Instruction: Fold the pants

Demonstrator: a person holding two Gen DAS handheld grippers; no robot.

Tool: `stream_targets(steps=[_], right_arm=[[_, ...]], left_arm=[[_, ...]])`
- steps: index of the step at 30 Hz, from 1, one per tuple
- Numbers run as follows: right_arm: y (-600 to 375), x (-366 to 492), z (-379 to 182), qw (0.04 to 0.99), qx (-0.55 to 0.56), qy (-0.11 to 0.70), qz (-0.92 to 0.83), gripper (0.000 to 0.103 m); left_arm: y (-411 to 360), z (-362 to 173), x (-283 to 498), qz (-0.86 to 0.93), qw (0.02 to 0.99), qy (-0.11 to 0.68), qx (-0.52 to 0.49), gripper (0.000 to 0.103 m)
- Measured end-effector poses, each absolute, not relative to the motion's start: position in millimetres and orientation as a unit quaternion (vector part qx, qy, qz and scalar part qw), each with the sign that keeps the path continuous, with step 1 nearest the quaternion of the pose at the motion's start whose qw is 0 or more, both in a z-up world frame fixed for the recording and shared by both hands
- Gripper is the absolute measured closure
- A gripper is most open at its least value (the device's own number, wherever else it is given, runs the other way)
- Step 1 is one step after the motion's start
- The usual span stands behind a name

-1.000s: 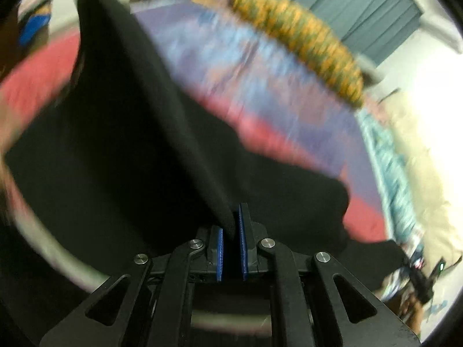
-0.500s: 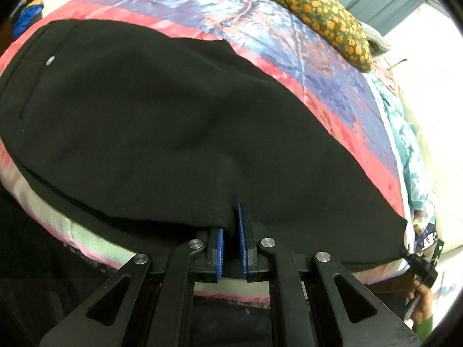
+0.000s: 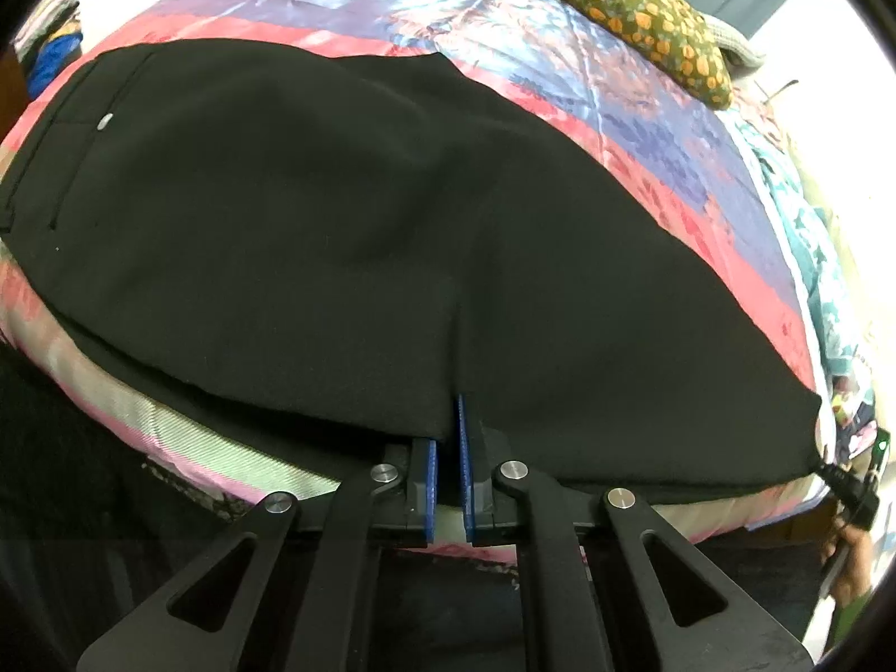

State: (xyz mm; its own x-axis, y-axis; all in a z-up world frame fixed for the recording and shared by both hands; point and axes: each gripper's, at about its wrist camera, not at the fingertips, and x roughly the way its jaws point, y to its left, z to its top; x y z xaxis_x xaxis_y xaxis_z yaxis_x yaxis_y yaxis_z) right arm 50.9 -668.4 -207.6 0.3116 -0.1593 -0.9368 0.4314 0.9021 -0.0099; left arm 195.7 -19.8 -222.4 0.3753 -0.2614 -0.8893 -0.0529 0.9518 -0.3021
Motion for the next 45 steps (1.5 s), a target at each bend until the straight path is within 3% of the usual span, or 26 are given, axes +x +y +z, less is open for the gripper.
stream_targets(steps=[20,22,24,25,26,27,28,29,35,41,42,44,45], right_arm=[[-664.1,54.0,-210.5,0.794,0.099,0.569,-0.192,0.088],[-665.0,53.3,-210.4,0.800,0.107,0.560,-0.186,0.079],[-664.7,51.7,-208.6,0.802,0.107,0.557,-0.188,0.053],[-664.9,50.0,-206.7,0.803,0.105,0.554,-0.195,0.030],[-665.3,46.6,-202.8,0.807,0.104,0.546,-0.202,0.023],[-666.1,41.3,-197.3,0.813,0.105,0.533,-0.209,0.023],[-666.7,37.0,-193.5,0.816,0.106,0.525,-0.216,0.023],[-668.2,31.4,-189.5,0.818,0.108,0.518,-0.226,0.023],[-645.6,-1.0,-146.0,0.845,0.073,0.449,-0.281,0.023],[-549.8,34.0,-113.3,0.894,0.063,0.409,-0.171,0.017],[-535.2,41.1,-114.5,0.897,0.064,0.410,-0.150,0.017],[-491.4,62.5,-123.2,0.901,0.074,0.418,-0.089,0.017],[-477.7,67.9,-127.6,0.902,0.077,0.418,-0.071,0.017]], left_arm=[[-23.4,-226.2,181.9,-0.063,0.813,0.568,-0.113,0.099],[-23.8,-226.2,181.9,-0.064,0.812,0.569,-0.112,0.099],[-24.0,-225.0,181.3,-0.066,0.812,0.569,-0.112,0.096],[-23.3,-224.4,180.3,-0.063,0.811,0.571,-0.114,0.090],[-21.9,-222.8,177.2,-0.057,0.809,0.574,-0.117,0.082],[-20.7,-220.9,173.0,-0.054,0.807,0.576,-0.116,0.075],[-19.5,-219.1,168.7,-0.052,0.807,0.578,-0.114,0.057],[-16.5,-215.4,161.9,-0.048,0.807,0.577,-0.112,0.047],[36.5,-172.6,141.8,-0.005,0.852,0.511,-0.112,0.043],[74.1,-178.0,215.5,0.023,0.872,0.481,-0.083,0.046],[70.6,-187.7,223.8,0.025,0.868,0.493,-0.056,0.050],[64.6,-207.8,228.8,0.021,0.855,0.519,-0.008,0.073],[62.6,-220.9,228.2,0.040,0.845,0.532,0.033,0.080]])
